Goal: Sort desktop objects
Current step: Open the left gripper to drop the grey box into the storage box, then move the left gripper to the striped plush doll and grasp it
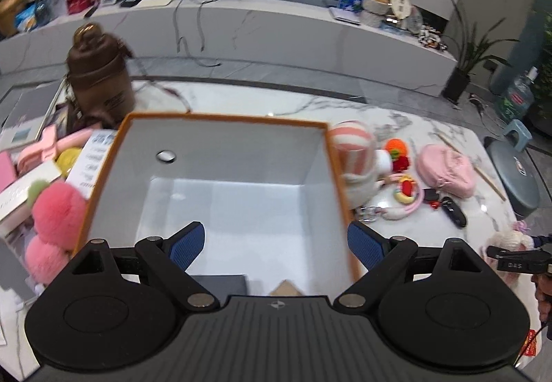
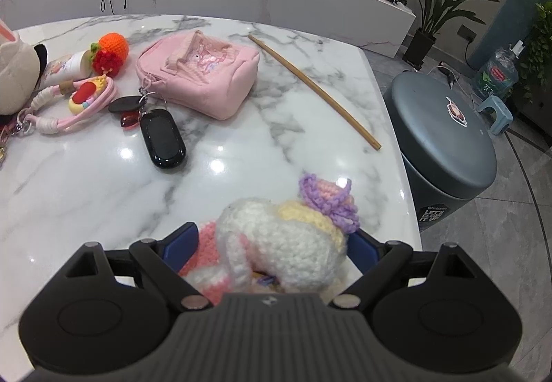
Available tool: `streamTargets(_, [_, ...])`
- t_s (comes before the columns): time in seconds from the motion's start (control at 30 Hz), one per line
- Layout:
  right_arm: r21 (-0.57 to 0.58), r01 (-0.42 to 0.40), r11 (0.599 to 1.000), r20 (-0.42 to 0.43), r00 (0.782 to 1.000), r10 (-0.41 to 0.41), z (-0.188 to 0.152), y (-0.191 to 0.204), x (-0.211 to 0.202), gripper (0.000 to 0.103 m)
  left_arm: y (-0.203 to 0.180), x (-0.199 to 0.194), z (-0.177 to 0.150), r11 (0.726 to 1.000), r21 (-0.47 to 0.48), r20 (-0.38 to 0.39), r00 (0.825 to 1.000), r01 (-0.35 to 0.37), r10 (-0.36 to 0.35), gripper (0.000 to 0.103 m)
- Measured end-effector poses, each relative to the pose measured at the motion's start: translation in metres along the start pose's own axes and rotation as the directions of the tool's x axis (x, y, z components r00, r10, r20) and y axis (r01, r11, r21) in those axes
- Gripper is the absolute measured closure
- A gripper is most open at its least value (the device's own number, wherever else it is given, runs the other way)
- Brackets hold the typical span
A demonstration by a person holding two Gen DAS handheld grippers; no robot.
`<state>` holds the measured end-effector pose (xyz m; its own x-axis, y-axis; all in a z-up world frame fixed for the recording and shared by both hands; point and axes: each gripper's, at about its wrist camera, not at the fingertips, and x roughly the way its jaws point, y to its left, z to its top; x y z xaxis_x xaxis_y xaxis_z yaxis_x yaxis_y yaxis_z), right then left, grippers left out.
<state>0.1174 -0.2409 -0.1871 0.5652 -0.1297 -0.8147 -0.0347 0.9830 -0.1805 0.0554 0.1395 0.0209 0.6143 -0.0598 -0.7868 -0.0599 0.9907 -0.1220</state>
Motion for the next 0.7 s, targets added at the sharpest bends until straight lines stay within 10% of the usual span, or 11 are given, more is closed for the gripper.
streamTargets(0.7, [0.019,-0.044,0.999,-0.010,0.999,0.044,-0.003,-0.010,0.000,0.012,-0.133,0.059,0.019,0.979,0.198,-0.075,0.997,0.038,-0.023,0.000])
